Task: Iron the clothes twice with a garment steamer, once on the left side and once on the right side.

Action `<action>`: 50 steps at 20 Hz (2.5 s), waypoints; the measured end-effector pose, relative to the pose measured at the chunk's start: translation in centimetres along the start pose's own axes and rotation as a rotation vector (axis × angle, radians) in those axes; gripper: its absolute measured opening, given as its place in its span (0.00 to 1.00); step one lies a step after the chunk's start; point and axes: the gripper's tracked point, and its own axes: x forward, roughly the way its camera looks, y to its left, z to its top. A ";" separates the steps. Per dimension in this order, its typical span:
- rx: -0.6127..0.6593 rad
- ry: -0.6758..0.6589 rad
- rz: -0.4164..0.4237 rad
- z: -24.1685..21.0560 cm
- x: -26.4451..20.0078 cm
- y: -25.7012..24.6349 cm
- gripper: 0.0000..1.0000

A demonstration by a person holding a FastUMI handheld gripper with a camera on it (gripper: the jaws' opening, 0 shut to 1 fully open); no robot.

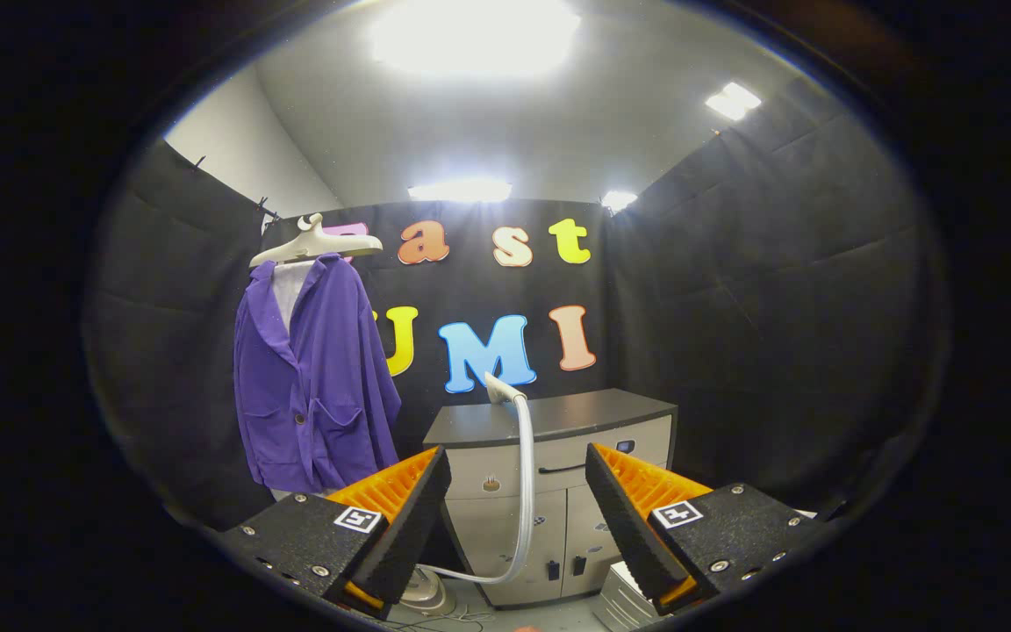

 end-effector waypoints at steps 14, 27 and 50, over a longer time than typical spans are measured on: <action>-0.037 -0.038 0.030 6.8 9.9 2.9 0.95; -0.041 0.003 0.099 9.0 28.6 -0.2 0.95; 0.398 0.507 0.394 -4.9 51.6 -1.1 0.95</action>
